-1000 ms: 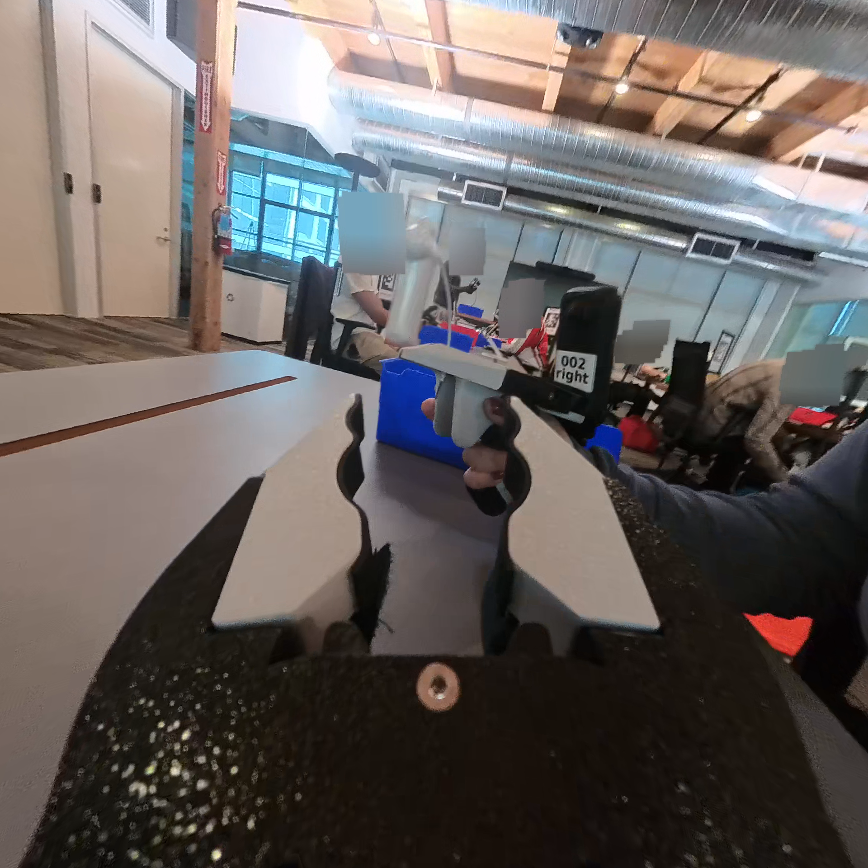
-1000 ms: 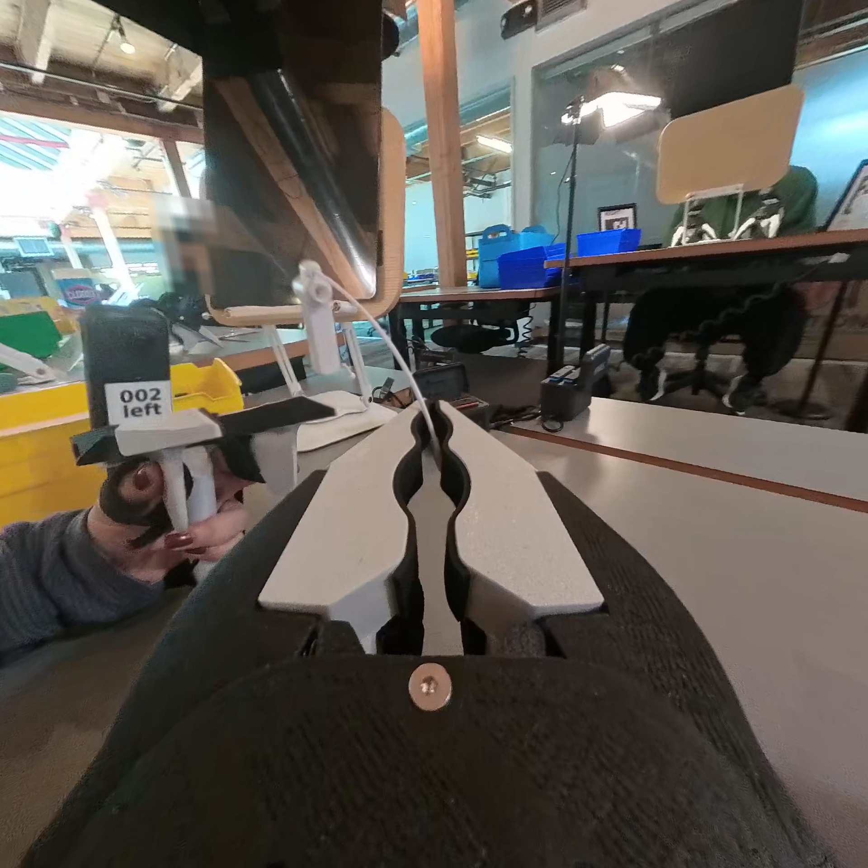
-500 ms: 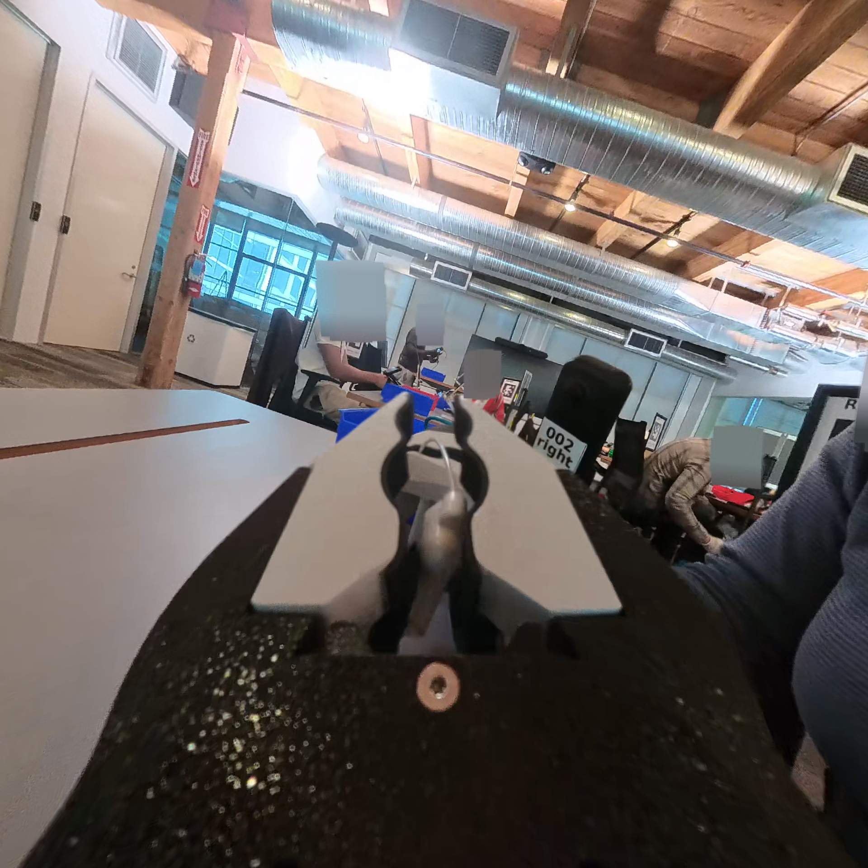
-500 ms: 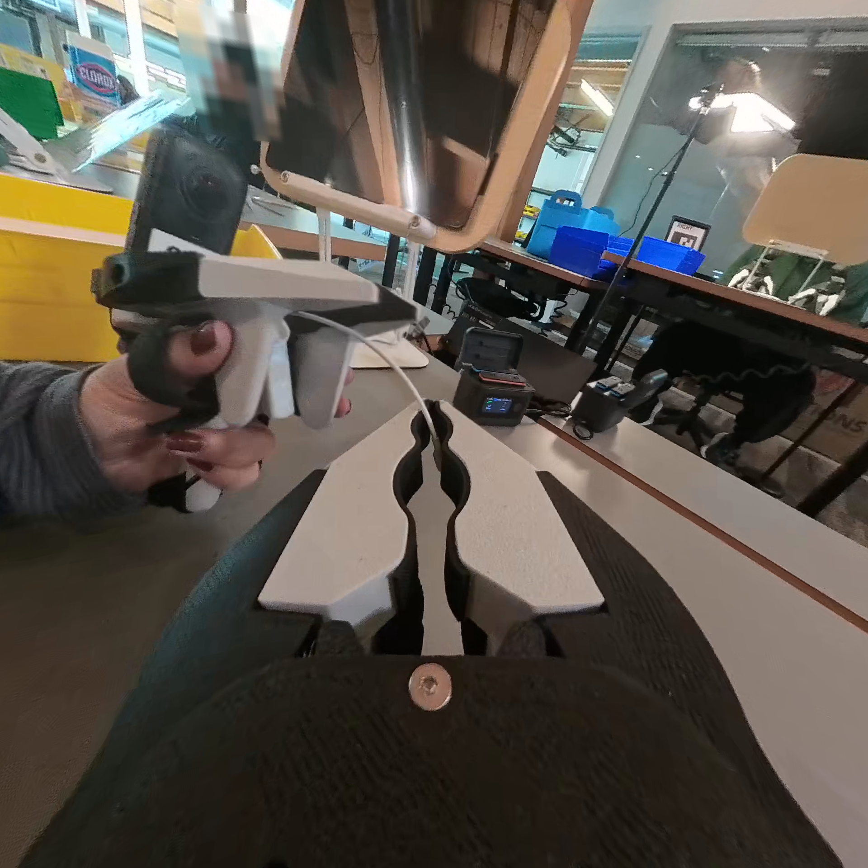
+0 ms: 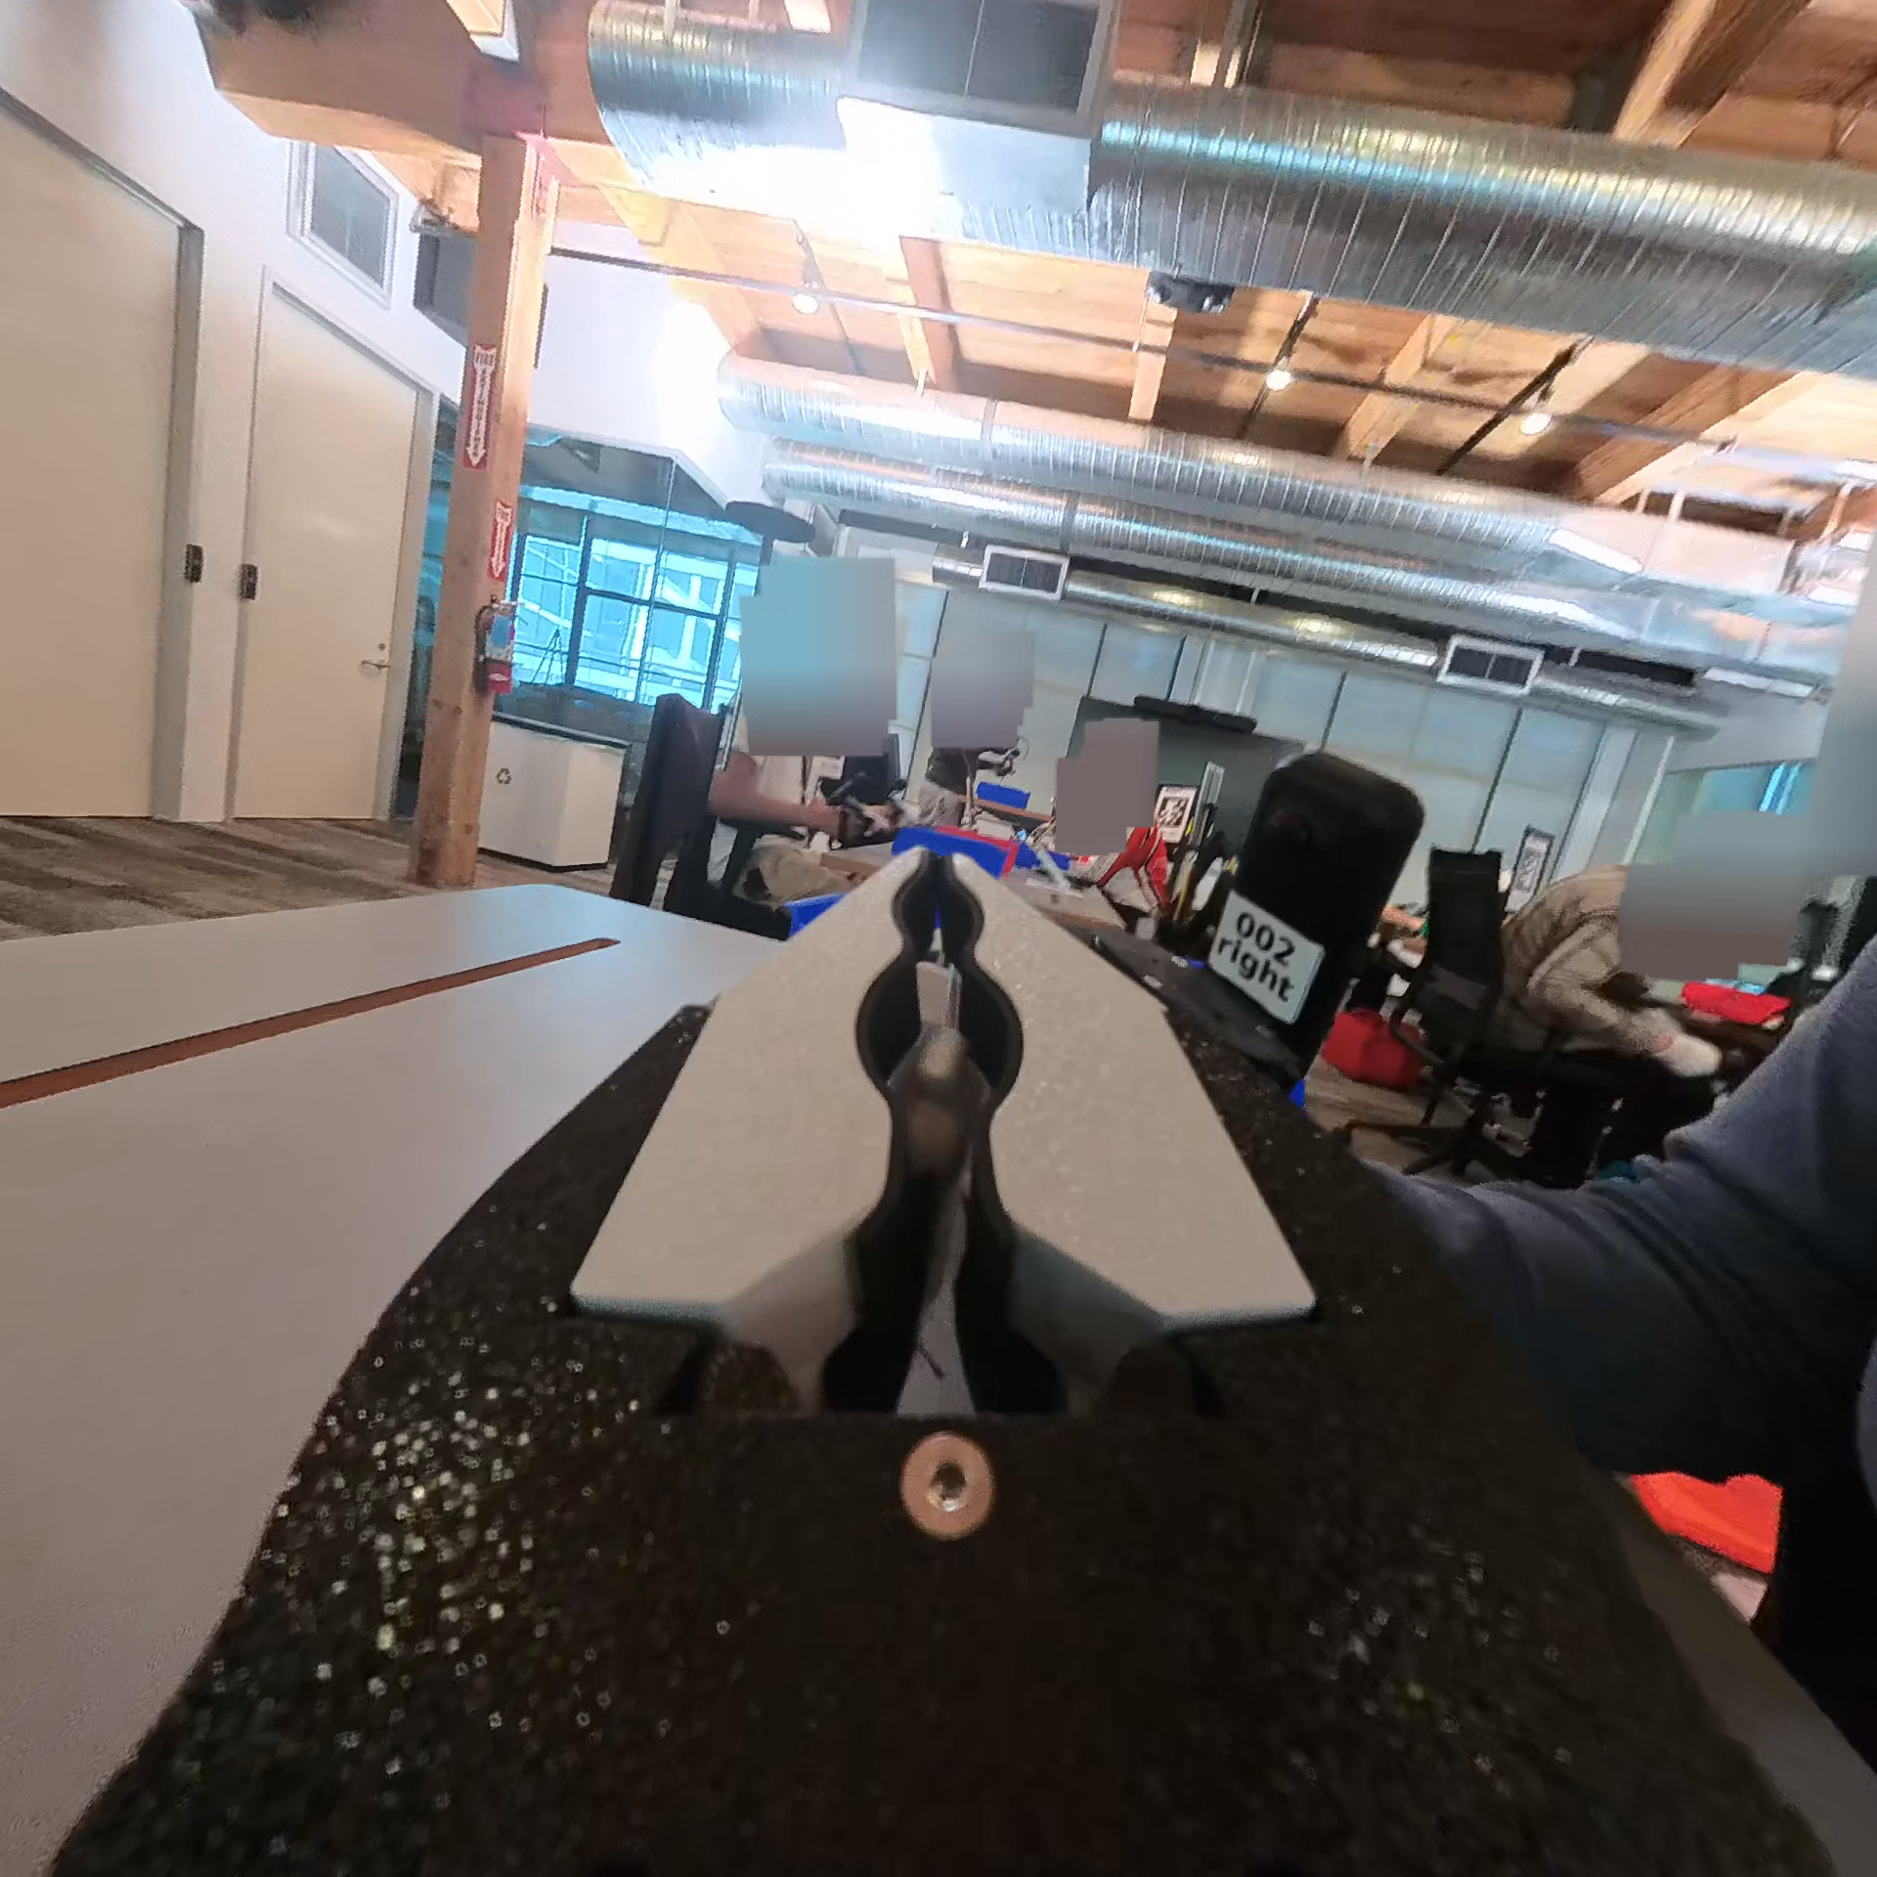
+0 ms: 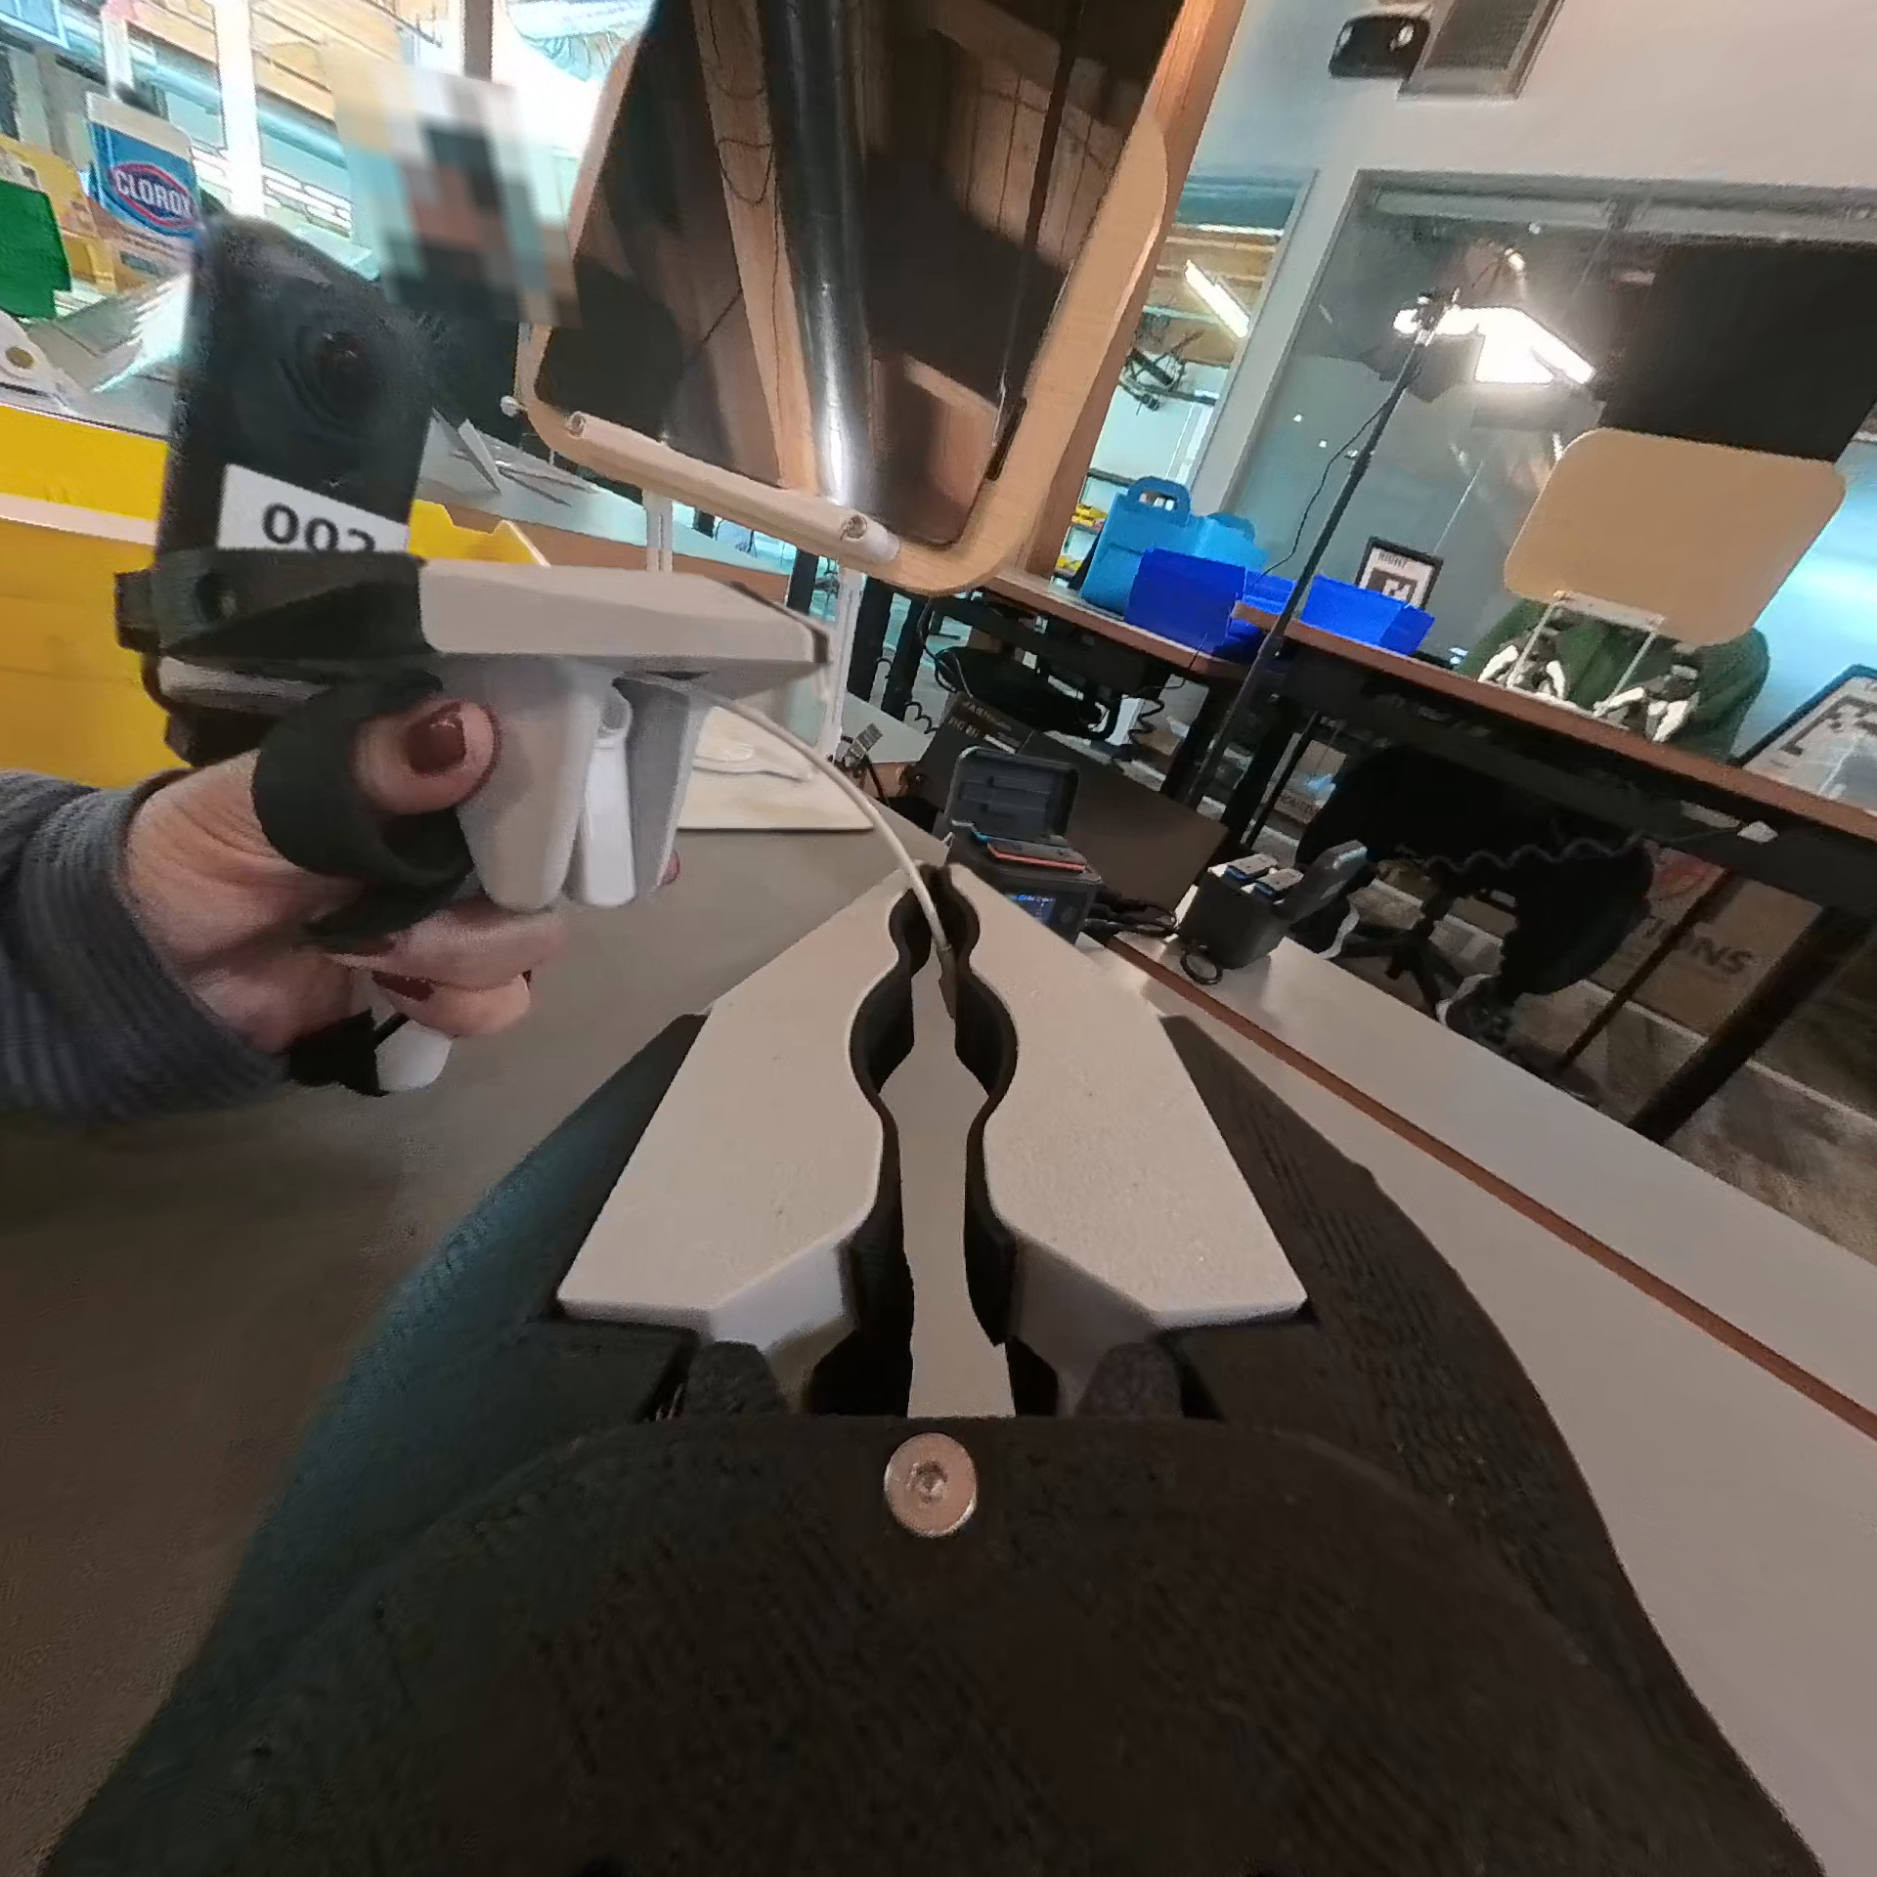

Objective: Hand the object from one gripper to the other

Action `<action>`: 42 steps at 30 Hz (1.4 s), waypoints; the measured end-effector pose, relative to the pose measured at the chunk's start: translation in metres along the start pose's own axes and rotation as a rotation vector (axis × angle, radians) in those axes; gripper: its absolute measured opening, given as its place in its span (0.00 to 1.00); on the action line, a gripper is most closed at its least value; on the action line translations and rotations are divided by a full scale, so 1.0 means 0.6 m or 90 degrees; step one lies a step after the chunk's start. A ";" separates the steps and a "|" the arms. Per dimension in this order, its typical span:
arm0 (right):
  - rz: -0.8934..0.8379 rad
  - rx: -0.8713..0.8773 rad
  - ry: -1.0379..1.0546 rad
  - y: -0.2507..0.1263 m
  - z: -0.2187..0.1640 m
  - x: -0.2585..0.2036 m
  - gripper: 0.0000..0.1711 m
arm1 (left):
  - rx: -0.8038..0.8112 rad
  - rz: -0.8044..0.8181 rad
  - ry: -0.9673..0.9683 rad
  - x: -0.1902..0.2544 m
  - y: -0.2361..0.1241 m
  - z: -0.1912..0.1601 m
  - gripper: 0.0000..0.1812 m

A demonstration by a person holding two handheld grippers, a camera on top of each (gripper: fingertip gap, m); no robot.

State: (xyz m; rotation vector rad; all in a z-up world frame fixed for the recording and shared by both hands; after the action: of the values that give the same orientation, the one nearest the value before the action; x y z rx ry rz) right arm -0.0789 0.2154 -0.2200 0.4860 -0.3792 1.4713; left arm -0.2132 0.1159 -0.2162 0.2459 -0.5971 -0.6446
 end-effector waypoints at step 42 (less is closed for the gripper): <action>0.032 -0.274 0.135 0.007 -0.085 0.038 0.19 | -0.224 0.366 0.055 -0.069 0.002 -0.043 0.41</action>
State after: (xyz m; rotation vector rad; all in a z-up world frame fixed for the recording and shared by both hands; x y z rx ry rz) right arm -0.0838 0.2617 -0.2512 -0.0238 -0.5250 1.4230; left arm -0.2235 0.1437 -0.2550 -0.2247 -0.4320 -0.1716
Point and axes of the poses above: each gripper's, where its closed fingertips meet, y out along the fingers, z out of its top, x = y × z across the jaws, the point moved 10 cm from there along -y, back along the fingers, and after that the axes turned 15 degrees about -y, right-handed, at the moved point
